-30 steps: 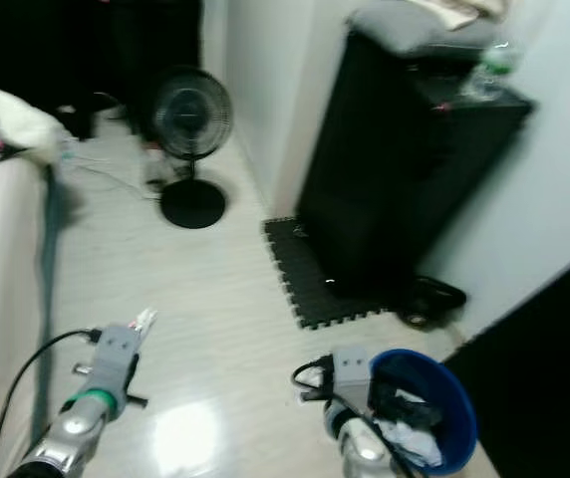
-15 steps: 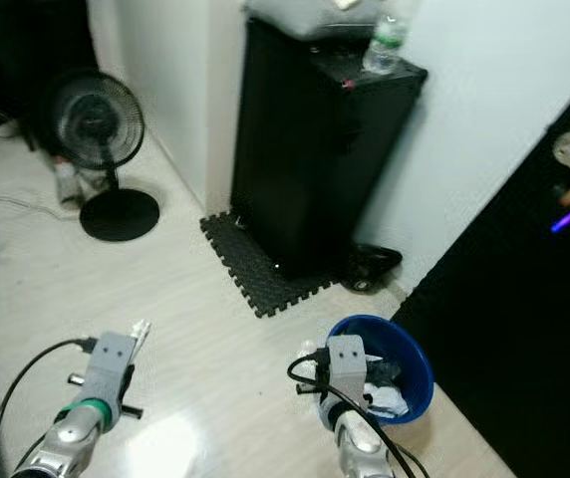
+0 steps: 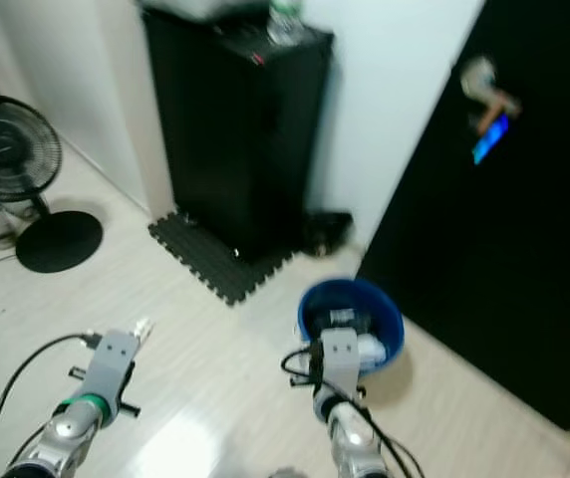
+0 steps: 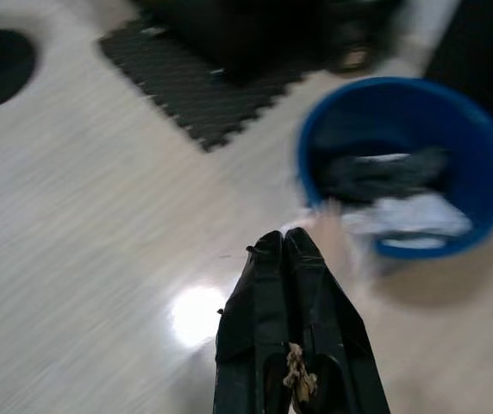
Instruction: Clean up the room
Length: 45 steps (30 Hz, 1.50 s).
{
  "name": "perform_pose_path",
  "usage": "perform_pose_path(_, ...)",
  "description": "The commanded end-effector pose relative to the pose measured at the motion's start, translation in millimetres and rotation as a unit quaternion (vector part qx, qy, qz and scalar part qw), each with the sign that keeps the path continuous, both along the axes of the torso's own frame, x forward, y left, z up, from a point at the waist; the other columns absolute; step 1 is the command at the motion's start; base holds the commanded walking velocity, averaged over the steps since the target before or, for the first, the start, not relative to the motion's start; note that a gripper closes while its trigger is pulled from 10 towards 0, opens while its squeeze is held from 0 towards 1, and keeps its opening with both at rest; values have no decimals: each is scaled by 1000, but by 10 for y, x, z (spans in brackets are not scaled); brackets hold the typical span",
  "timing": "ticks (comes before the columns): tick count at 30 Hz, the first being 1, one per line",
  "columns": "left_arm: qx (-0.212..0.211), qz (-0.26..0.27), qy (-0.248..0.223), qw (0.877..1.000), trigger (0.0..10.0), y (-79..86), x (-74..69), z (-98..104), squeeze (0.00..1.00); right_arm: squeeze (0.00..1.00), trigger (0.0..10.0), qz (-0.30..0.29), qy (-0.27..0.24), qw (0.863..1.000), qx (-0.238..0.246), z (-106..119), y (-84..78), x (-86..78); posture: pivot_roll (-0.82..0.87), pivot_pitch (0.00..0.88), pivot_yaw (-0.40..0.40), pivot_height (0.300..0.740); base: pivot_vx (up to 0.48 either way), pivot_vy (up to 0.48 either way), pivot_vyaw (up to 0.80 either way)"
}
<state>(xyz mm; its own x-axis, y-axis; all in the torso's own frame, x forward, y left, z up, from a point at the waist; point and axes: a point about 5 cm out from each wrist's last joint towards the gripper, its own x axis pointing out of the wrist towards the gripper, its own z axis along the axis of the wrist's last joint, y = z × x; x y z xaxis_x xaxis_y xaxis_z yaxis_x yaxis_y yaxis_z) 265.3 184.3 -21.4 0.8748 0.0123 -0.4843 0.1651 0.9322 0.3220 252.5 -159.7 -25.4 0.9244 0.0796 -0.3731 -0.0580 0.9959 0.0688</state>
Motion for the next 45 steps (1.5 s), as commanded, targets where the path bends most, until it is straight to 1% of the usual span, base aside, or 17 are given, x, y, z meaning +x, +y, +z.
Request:
perform_pose_path(1, 2, -10, 8, 1000, 10000, -25, -45, -39, 0, 0, 10000, -6, 3, 1000, 0, -13, -18, -16, 31, 11, 62, 740, 0, 0, -800)
perform_pose_path(2, 0, -7, 9, 1000, 10000, -26, -48, -43, 0, 0, 10000, -1, 3, 1000, -2, -13, -15, -15, 37, 8, 49, 740, 0, 0, -800)
perform_pose_path(10, -3, 2, 8, 1000, 10000, -25, -52, -47, 0, 0, 10000, 11, 6, 1000, -6, -14, 1, -9, 41, 5, 44, 740, 0, 0, -800)
perform_pose_path(32, -7, 11, 6, 1000, 10000, -34, -46, -43, 0, 0, 10000, 14, 8, 1000, -9, -12, -8, -3, 43, 3, 35, 740, 0, 0, -800)
perform_pose_path(34, -7, 11, 4, 1000, 10000, -33, -44, -40, 0, 0, 10000, 14, 6, 1000, -10, -10, -8, -2, 43, 4, 35, 740, 330, 0, -781)
perform_pose_path(45, -5, 12, 0, 1000, 10000, -31, -38, -31, 0, 0, 10000, 22, -2, 1000, -12, 6, 7, 6, 43, 6, 33, 740, 447, 0, 0)
